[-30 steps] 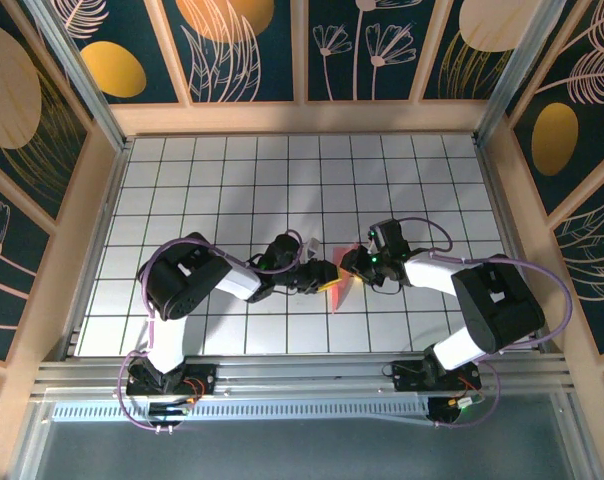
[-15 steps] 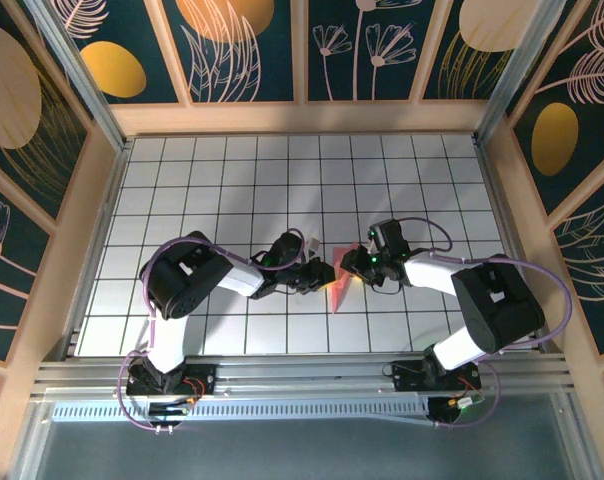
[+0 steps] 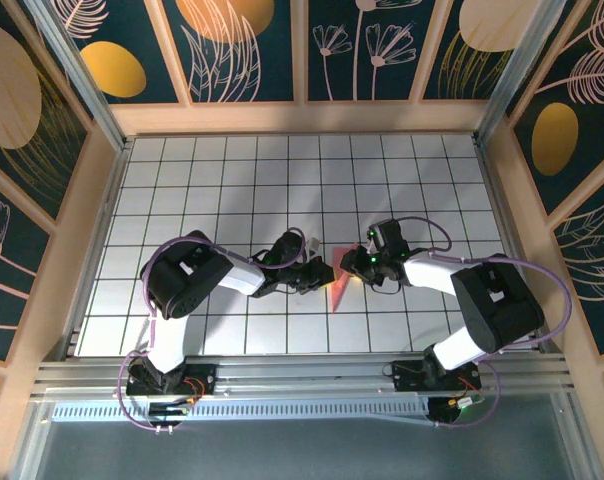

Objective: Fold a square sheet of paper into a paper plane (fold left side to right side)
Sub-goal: Fold the wing for the fifth time at the center of the table.

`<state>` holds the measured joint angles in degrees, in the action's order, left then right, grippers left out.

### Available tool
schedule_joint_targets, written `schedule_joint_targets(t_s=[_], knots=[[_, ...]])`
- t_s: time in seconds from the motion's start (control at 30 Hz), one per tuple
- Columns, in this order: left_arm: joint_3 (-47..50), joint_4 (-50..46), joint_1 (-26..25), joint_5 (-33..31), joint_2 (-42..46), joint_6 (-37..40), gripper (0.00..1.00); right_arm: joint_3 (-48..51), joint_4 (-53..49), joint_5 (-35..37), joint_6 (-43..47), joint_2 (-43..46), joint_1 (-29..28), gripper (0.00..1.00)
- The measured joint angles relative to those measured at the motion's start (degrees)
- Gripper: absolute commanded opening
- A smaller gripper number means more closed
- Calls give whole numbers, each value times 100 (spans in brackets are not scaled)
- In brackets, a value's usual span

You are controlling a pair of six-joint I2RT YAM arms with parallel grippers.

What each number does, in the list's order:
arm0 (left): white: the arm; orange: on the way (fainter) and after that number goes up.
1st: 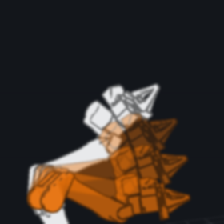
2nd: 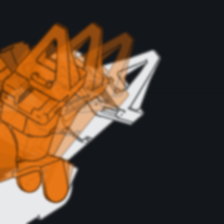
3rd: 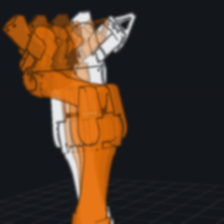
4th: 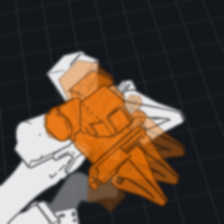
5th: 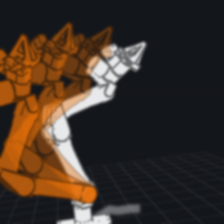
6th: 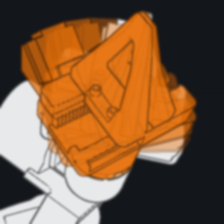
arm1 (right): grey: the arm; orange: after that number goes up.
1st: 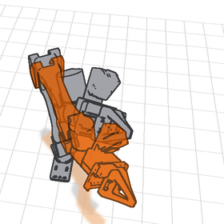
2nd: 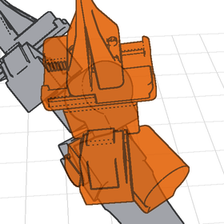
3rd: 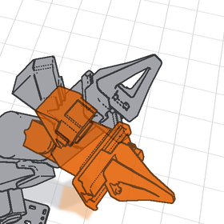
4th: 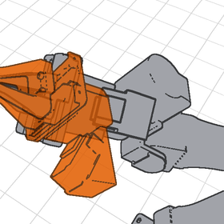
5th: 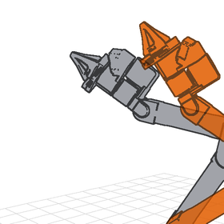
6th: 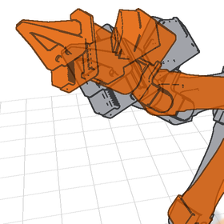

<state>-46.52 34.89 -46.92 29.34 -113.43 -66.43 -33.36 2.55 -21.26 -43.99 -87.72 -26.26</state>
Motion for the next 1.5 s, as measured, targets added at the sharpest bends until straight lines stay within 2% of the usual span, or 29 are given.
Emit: schedule_joint_targets(t_s=[0.6, 1.0, 1.23, 1.3, 1.43, 1.5], knots=[[-81, -389, -35, -221, 94, 236, 0, -2, 79, 4, 13, 72, -39, 40], [-81, -450, -42, -291, 122, 249, 0, -2, 94, 24, 15, 111, -55, 40], [-81, -476, -46, -328, 138, 260, 0, -2, -319, 133, 129, 472, -24, 40], [-81, -498, -46, -348, 149, 260, 0, -2, -393, 146, 190, 629, 48, 36], [-81, -525, -46, -391, 162, 260, 0, 4, -372, 98, 310, 809, 236, 19], [-81, -535, -50, -402, 166, 260, 0, 17, -282, 22, 334, 811, 271, 13]])
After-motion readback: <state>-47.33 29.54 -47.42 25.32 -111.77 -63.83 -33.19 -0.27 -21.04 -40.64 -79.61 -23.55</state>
